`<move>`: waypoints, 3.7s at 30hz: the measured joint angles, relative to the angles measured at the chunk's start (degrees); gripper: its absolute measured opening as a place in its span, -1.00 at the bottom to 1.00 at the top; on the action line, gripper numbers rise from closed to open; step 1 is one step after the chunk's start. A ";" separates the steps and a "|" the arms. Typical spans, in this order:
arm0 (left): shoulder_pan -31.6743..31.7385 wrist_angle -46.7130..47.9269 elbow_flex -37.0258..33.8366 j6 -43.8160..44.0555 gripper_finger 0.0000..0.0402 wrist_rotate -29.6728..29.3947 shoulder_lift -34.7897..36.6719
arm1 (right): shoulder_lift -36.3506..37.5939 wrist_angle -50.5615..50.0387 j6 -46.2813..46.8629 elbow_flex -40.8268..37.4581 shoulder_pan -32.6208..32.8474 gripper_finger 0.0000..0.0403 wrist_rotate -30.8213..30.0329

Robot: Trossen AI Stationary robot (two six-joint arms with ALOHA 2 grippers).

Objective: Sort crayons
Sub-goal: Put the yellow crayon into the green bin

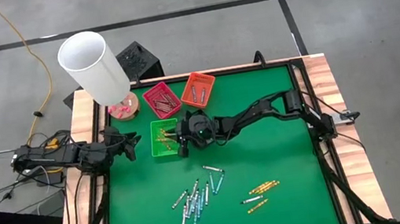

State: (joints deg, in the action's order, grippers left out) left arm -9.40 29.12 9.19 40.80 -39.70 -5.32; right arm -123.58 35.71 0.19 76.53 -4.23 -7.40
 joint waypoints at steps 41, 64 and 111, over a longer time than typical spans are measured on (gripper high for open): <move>-0.01 -0.09 -0.02 -0.70 -0.32 -1.32 -0.02 | 20.49 -83.55 36.08 -0.04 40.53 -0.63 -9.00; -0.01 0.09 0.00 -1.47 -0.32 -0.21 -0.02 | 15.97 -82.37 26.22 -3.10 38.79 -0.63 -1.31; 0.00 0.11 0.00 -2.03 -0.32 -1.67 0.00 | 17.62 -74.34 25.29 -6.12 35.23 -0.99 -8.49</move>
State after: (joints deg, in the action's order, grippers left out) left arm -9.40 29.23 9.19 38.76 -41.37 -5.32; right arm -105.96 -38.63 25.47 70.41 31.01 -15.89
